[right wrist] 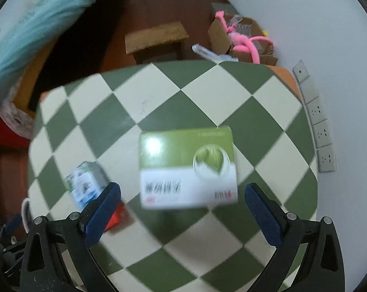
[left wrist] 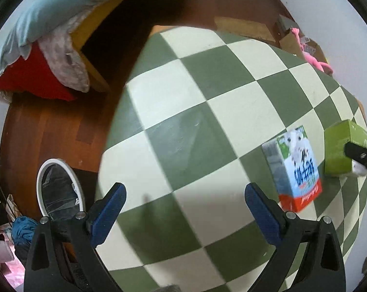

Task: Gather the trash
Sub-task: 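Swing both tools back to the table and grasp the milk carton and green box, then lift the milk carton with the left tool while the right tool lifts the green medicine box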

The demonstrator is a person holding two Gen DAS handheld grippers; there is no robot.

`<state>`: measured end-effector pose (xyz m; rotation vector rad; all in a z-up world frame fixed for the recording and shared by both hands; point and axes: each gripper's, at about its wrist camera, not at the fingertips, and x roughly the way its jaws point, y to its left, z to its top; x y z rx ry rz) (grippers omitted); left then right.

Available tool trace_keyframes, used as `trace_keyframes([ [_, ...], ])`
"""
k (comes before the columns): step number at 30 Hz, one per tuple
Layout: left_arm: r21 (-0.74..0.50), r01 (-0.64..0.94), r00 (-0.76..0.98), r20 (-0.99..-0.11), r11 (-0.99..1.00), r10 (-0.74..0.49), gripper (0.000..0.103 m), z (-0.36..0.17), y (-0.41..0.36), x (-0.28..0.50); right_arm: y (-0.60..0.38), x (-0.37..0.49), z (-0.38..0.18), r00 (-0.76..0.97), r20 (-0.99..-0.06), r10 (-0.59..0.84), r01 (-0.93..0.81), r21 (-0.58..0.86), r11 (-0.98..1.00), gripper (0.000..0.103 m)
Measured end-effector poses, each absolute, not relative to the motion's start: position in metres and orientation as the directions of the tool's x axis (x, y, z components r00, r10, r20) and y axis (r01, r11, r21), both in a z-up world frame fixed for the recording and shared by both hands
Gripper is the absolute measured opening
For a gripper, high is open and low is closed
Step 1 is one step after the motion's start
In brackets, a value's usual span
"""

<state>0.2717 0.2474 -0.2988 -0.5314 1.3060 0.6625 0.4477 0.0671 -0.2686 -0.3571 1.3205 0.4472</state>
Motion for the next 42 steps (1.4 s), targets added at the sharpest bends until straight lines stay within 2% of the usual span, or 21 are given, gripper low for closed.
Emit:
trace_keyframes([
  [4, -0.068, -0.708, 0.163, -0.984, 0.703, 0.069, 0.1, -0.297, 0.241, 0.29, 0.079, 0.458, -0.292, 0.123, -0.988, 0.096, -0.525, 0.017, 0.851, 0.103],
  [5, -0.095, -0.707, 0.174, -0.984, 0.701, 0.042, 0.1, -0.296, 0.239, 0.296, 0.078, 0.46, -0.294, 0.126, -0.987, 0.098, -0.524, 0.018, 0.852, 0.098],
  [6, -0.124, -0.704, 0.189, -0.982, 0.699, 0.016, 0.1, -0.294, 0.235, 0.301, 0.076, 0.461, -0.295, 0.131, -0.987, 0.097, -0.525, 0.014, 0.851, 0.089],
  [13, -0.222, -0.695, 0.21, -0.972, 0.684, -0.103, 0.099, -0.308, 0.212, 0.342, 0.036, 0.472, -0.285, 0.14, -0.989, 0.05, -0.473, -0.022, 0.881, 0.09],
  [16, -0.228, -0.687, 0.209, -0.971, 0.69, -0.113, 0.099, -0.315, 0.204, 0.352, 0.022, 0.48, -0.288, 0.125, -0.992, 0.032, -0.453, -0.028, 0.891, 0.09],
  [17, -0.218, -0.683, 0.207, -0.973, 0.697, -0.102, 0.093, -0.315, 0.202, 0.355, 0.019, 0.483, -0.29, 0.117, -0.993, 0.028, -0.449, -0.028, 0.893, 0.09],
  [18, -0.205, -0.68, 0.202, -0.975, 0.704, -0.089, 0.078, -0.316, 0.2, 0.357, 0.016, 0.485, -0.292, 0.109, -0.994, 0.028, -0.442, -0.023, 0.897, 0.09],
  [19, -0.188, -0.679, 0.188, -0.979, 0.71, -0.08, 0.071, -0.318, 0.199, 0.357, 0.016, 0.487, -0.295, 0.099, -0.994, 0.035, -0.436, -0.011, 0.9, 0.091],
  [22, -0.164, -0.674, 0.19, -0.981, 0.72, -0.046, 0.062, -0.318, 0.197, 0.355, 0.016, 0.489, -0.297, 0.093, -0.995, 0.039, -0.43, -0.005, 0.903, 0.091],
  [42, -0.114, -0.63, 0.173, -0.985, 0.768, -0.005, 0.061, -0.32, 0.192, 0.358, 0.025, 0.491, -0.306, 0.102, -0.995, -0.006, -0.448, -0.051, 0.893, 0.092],
])
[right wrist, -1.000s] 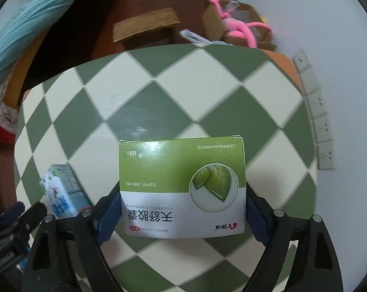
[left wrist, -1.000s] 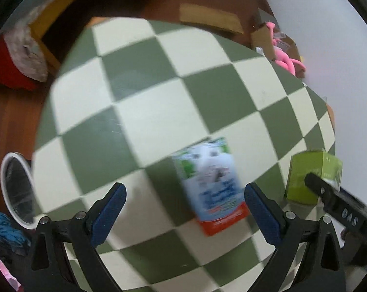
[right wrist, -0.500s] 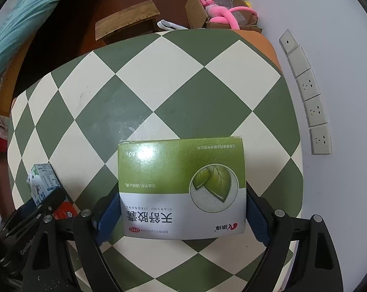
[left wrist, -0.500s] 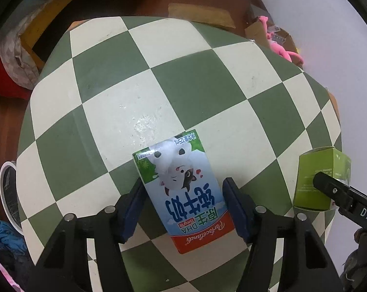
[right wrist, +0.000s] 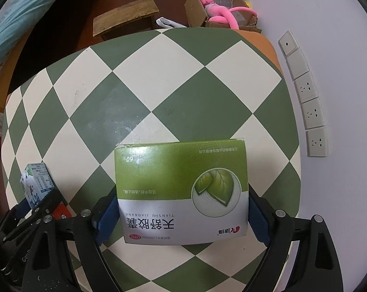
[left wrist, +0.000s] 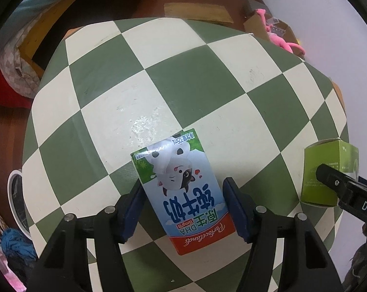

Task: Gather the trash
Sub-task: 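Lift the milk carton with the left tool while the right tool lifts the green medicine box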

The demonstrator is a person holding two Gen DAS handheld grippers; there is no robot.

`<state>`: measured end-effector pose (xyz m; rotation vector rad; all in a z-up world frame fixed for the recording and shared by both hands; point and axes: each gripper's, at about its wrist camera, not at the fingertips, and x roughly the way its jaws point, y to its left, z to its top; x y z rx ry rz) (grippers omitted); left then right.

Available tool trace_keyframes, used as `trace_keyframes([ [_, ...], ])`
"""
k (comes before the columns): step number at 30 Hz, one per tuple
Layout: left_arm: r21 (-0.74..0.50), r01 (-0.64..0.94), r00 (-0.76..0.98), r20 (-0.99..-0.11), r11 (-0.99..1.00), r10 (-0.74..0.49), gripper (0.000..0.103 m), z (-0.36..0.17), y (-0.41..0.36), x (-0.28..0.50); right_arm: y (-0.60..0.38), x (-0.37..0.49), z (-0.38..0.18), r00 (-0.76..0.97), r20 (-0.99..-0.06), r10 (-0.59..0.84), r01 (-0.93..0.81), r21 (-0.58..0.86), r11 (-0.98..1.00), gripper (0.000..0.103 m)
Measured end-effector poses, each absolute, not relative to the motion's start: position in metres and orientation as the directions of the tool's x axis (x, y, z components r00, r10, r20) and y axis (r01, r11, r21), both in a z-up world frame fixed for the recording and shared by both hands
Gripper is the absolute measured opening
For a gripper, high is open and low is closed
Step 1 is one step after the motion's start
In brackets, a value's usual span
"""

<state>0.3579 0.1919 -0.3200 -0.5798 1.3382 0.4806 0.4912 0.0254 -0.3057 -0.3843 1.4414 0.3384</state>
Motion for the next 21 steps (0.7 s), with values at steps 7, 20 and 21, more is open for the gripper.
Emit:
trace_keyframes([
  [7, -0.069, -0.603, 0.2, -0.977, 0.795, 0.067, 0.059, -0.307, 0.194, 0.354, 0.028, 0.486, -0.302, 0.149, -0.989, 0.0, -0.475, -0.072, 0.877, 0.09],
  [20, -0.084, -0.605, 0.381, -0.904, 0.792, 0.196, 0.058, -0.21, 0.213, 0.285, 0.042, 0.422, -0.226, 0.298, -0.937, 0.182, -0.519, 0.0, 0.854, 0.09],
  [21, -0.086, -0.608, 0.394, -0.896, 0.79, 0.206, 0.058, -0.202, 0.217, 0.275, 0.043, 0.412, -0.216, 0.312, -0.927, 0.207, -0.522, 0.015, 0.853, 0.09],
])
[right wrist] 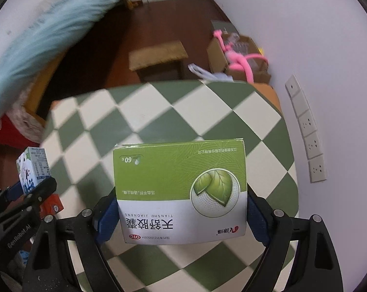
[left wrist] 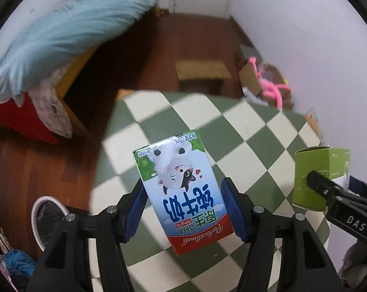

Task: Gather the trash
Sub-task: 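Lift the milk carton with the left tool while the right tool lifts the green medicine box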

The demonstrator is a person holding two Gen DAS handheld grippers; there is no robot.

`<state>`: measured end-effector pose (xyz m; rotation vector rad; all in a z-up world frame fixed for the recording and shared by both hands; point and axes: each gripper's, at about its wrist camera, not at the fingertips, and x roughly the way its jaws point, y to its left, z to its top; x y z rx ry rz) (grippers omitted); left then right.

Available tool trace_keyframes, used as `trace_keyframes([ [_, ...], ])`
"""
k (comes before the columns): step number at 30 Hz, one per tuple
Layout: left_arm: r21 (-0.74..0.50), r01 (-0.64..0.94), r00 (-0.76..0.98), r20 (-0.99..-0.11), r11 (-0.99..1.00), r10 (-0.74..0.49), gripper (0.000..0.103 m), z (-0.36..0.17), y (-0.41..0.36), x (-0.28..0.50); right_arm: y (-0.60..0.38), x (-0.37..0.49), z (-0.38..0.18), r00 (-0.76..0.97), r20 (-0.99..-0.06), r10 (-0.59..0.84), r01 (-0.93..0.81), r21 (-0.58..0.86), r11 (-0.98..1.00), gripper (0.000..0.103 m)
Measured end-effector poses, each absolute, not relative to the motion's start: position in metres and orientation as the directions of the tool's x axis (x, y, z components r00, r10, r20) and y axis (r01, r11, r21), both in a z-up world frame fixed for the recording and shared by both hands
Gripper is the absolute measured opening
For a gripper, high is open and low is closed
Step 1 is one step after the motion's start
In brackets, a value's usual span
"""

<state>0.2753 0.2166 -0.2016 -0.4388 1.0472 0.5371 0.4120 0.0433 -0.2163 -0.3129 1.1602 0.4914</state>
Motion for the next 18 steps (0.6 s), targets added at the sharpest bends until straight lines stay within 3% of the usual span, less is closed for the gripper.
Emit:
trace_keyframes([
  [10, -0.095, -0.667, 0.474, -0.819, 0.739, 0.323, 0.058, -0.121, 0.265, 0.146, 0.089, 0.316, -0.151, 0.32, -0.854, 0.41, -0.608, 0.147, 0.781, 0.09],
  [18, -0.067, -0.758, 0.423, -0.808, 0.649, 0.41, 0.058, -0.115, 0.318, 0.034, 0.168, 0.206, -0.133, 0.203, -0.816, 0.542, -0.741, 0.235, 0.63, 0.09],
])
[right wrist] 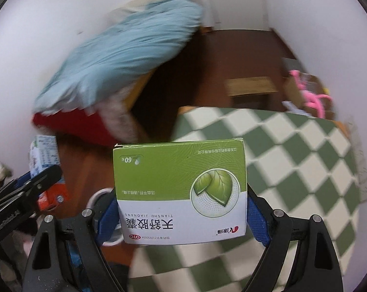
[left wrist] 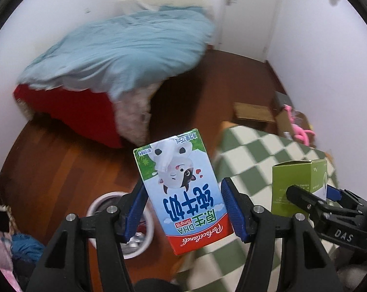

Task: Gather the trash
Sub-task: 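Lift the milk carton with the left tool while the right tool lifts the green medicine box, then carry both items over the white bin and open both tools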

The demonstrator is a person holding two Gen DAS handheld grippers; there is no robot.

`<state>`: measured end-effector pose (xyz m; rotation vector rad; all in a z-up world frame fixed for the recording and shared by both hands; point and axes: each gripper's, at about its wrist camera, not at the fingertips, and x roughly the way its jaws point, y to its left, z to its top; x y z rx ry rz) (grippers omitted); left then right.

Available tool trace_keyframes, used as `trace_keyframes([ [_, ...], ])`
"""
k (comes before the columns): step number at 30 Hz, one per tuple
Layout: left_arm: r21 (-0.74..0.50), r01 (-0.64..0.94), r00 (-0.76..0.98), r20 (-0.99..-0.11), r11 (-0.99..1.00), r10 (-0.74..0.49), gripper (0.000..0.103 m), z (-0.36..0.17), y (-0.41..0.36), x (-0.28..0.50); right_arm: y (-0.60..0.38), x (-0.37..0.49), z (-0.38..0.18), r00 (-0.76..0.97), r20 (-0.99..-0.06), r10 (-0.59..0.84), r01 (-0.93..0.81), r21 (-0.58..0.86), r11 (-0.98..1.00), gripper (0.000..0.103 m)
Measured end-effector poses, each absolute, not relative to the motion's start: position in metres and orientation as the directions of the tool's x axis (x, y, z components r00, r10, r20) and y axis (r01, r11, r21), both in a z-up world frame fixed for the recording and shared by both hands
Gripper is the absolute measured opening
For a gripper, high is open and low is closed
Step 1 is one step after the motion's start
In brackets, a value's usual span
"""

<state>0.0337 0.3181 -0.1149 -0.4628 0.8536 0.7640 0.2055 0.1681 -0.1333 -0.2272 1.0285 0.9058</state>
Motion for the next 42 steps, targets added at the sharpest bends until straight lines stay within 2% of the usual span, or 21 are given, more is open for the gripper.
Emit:
trace_keyframes([
  [4, -0.064, -0.812, 0.371, -0.825, 0.58, 0.428, 0.058, -0.133, 0.35, -0.02, 0.221, 0.143, -0.144, 0.108, -0.817, 0.566, -0.8, 0.266, 0.537, 0.09],
  [9, -0.064, -0.866, 0.296, -0.865, 0.496, 0.405, 0.058, -0.175, 0.386, -0.073, 0.28, 0.084, -0.18, 0.01, -0.848, 0.529, -0.848, 0.274, 0.454, 0.09],
  [19, -0.25, -0.904, 0.308, -0.943, 0.347, 0.123, 0.058, -0.301, 0.459, -0.13, 0.375, 0.023, -0.299, -0.108, -0.93, 0.352, -0.876, 0.257, 0.409, 0.09],
  [25, -0.285, -0.911, 0.302, -0.953, 0.297, 0.01, 0.058, -0.353, 0.486, -0.137, 0.418, 0.007, -0.364, -0.123, -0.961, 0.247, -0.894, 0.215, 0.394, 0.09],
  [30, -0.264, -0.931, 0.267, -0.963, 0.251, -0.025, 0.06, -0.376, 0.498, -0.146, 0.445, 0.002, -0.402, -0.119, -0.977, 0.179, -0.907, 0.18, 0.381, 0.09],
  [31, -0.256, -0.934, 0.259, -0.966, 0.248, -0.021, 0.061, -0.376, 0.5, -0.149, 0.45, 0.003, -0.407, -0.121, -0.978, 0.173, -0.908, 0.179, 0.378, 0.09],
  [32, -0.253, -0.937, 0.257, -0.966, 0.242, -0.014, 0.073, -0.376, 0.5, -0.151, 0.454, 0.003, -0.412, -0.121, -0.979, 0.164, -0.912, 0.175, 0.371, 0.09],
  [33, -0.255, -0.939, 0.261, -0.965, 0.232, -0.008, 0.09, -0.374, 0.499, -0.155, 0.458, 0.001, -0.416, -0.12, -0.98, 0.156, -0.916, 0.17, 0.363, 0.09],
  [35, -0.246, -0.945, 0.254, -0.967, 0.216, 0.007, 0.1, -0.369, 0.498, -0.16, 0.465, -0.001, -0.423, -0.13, -0.981, 0.142, -0.92, 0.173, 0.351, 0.091],
  [37, -0.229, -0.952, 0.241, -0.97, 0.205, 0.034, 0.1, -0.36, 0.494, -0.169, 0.471, -0.006, -0.429, -0.143, -0.982, 0.124, -0.923, 0.178, 0.341, 0.092],
  [40, -0.199, -0.96, 0.219, -0.972, 0.196, 0.087, 0.1, -0.346, 0.49, -0.183, 0.473, -0.012, -0.432, -0.137, -0.985, 0.106, -0.929, 0.165, 0.332, 0.103],
  [42, -0.161, -0.967, 0.189, -0.973, 0.196, 0.134, 0.1, -0.332, 0.481, -0.191, 0.47, -0.016, -0.428, -0.143, -0.983, 0.119, -0.928, 0.174, 0.328, 0.103],
])
